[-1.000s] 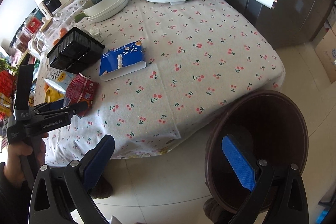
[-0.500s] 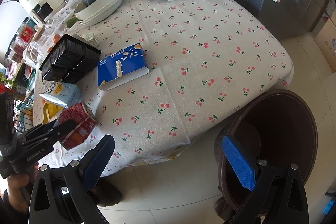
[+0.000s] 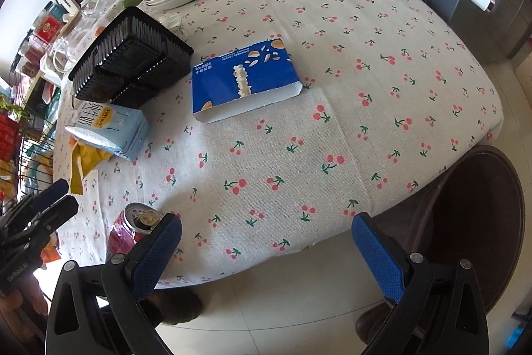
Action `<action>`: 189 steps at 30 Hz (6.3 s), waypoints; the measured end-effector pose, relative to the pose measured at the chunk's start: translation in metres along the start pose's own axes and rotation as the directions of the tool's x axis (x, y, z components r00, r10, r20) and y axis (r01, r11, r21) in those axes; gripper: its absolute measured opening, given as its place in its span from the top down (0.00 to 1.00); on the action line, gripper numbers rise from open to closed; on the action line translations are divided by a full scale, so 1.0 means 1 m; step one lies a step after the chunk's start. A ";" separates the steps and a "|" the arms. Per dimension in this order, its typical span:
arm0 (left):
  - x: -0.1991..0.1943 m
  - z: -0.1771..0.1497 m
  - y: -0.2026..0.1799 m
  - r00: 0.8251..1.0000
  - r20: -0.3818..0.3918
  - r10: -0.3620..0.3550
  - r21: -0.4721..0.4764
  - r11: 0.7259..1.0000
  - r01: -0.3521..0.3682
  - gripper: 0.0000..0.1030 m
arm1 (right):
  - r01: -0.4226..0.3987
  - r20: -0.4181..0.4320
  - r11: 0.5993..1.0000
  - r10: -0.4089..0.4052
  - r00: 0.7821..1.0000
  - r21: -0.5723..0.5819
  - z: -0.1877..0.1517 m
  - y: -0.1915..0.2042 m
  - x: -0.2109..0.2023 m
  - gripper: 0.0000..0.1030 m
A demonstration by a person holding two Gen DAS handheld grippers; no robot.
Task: Collect trash
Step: 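Reach the right tool to the red drink can and close on it, then lift the red can with the right tool while the left tool grasps the black tray, then carry the can and tray over the brown bin and open both tools, then grasp the milk carton with the left tool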
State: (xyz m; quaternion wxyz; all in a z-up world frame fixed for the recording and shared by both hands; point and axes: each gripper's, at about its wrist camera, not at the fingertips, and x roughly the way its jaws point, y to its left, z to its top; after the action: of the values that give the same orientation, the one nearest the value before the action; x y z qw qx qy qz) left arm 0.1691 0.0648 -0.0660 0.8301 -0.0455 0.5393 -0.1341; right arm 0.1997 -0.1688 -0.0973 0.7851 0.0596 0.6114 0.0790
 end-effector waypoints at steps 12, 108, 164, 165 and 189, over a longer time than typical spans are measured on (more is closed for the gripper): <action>-0.012 -0.004 0.064 0.983 -0.015 0.183 -0.150 0.972 -0.183 0.18 | -0.111 -0.018 0.994 0.111 0.994 -0.010 -0.037 0.093 0.011 0.00; 0.016 0.031 -0.223 0.918 0.104 -0.383 0.382 0.867 0.319 0.73 | 0.027 0.232 0.951 -0.102 0.967 0.308 -0.071 -0.204 -0.097 0.31; 0.077 -0.003 -0.266 0.986 0.030 -0.165 0.438 0.889 0.136 0.04 | 0.062 0.161 0.903 -0.143 0.976 0.426 -0.110 -0.273 -0.091 0.17; 0.075 -0.002 -0.262 0.987 0.034 -0.157 0.436 0.891 0.126 0.04 | 0.059 0.159 0.905 -0.138 0.978 0.422 -0.108 -0.270 -0.091 0.17; 0.001 0.028 -0.078 0.992 0.120 0.044 0.094 0.994 -0.056 0.02 | 0.052 0.175 0.973 -0.092 0.980 0.225 -0.040 -0.147 -0.084 0.11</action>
State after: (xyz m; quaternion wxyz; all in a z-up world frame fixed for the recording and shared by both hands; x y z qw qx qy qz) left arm 0.1816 -0.0120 -0.0380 0.8647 0.0006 0.4834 -0.1365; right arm 0.1488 -0.3291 -0.0551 0.8293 0.1308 0.5428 -0.0235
